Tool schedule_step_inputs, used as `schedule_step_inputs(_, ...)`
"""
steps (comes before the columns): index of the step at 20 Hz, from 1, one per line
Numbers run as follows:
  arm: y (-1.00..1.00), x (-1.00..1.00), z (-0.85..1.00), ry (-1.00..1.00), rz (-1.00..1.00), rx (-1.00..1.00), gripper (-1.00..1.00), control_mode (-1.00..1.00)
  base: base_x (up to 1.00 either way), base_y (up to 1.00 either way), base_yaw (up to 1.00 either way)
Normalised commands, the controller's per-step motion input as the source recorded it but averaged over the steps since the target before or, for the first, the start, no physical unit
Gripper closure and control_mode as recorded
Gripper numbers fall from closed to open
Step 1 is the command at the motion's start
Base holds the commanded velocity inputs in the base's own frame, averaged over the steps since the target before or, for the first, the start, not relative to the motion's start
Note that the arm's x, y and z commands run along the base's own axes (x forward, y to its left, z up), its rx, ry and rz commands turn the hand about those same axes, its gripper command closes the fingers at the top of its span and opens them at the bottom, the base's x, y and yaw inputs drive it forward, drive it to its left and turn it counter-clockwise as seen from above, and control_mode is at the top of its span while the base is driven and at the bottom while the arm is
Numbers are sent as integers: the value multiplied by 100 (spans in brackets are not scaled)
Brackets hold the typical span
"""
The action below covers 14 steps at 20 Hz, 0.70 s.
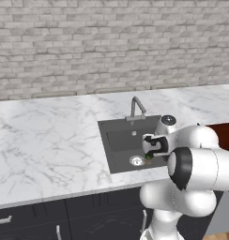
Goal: Pick up all produce items and place them in the sink. Turn on the sink faucet to wash them. Then turn the sink off and put them in the tray.
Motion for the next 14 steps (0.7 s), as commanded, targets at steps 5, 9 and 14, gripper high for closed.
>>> schedule_step_inputs(5, -4, 17, -15, 0, 0, 1, -100, -100, 0, 0, 0)
schedule_step_inputs(9, -2, 19, -13, 0, 0, 1, -100, -100, 0, 0, 0)
schedule_step_inputs(14, 0, 24, -15, 0, 0, 0, -100, -100, 0, 0, 0)
